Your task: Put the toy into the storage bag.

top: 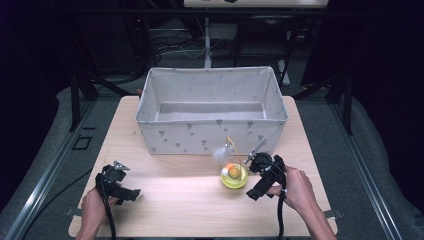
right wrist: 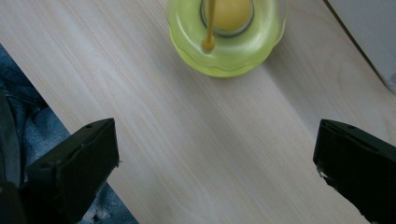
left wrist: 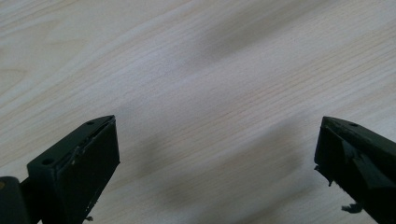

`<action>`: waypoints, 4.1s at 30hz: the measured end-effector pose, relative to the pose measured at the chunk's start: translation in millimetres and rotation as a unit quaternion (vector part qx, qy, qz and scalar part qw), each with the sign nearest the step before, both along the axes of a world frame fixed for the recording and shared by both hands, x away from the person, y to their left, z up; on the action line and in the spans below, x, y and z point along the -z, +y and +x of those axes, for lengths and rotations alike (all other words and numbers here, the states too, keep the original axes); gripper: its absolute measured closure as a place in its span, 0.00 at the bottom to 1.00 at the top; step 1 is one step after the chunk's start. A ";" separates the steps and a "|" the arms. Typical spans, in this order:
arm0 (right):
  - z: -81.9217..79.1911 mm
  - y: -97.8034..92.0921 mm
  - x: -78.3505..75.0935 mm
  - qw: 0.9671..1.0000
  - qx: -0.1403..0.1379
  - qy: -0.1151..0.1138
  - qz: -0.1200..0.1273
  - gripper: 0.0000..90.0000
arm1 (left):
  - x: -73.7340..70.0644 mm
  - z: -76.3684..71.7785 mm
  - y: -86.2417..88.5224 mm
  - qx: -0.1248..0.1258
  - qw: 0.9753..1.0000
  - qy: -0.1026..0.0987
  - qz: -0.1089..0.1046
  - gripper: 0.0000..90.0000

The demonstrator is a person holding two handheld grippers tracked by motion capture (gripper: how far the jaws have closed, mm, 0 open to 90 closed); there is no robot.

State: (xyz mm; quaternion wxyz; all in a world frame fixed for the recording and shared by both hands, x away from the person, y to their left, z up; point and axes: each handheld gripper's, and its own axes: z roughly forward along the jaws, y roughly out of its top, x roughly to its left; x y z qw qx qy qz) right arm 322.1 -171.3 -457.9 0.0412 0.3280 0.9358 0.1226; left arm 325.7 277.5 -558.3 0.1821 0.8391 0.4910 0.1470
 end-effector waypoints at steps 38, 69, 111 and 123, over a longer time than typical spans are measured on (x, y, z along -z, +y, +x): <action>40.6 57.6 -39.7 0.995 -0.077 0.008 -0.065 0.89 | 6.4 2.5 1.3 0.010 0.999 0.032 -0.004 0.00; 46.2 54.3 -63.1 0.997 -0.061 -0.006 -0.053 0.98 | 2.5 -0.4 -2.0 0.028 0.999 0.015 0.002 0.02; 47.0 50.5 -112.5 0.997 -0.056 -0.023 -0.041 0.98 | 1.7 -1.2 -3.0 0.037 0.999 0.006 -0.004 0.02; 50.5 51.7 -129.5 0.997 -0.055 -0.036 -0.040 0.98 | 1.8 -0.7 -2.8 0.038 0.999 0.009 -0.004 0.02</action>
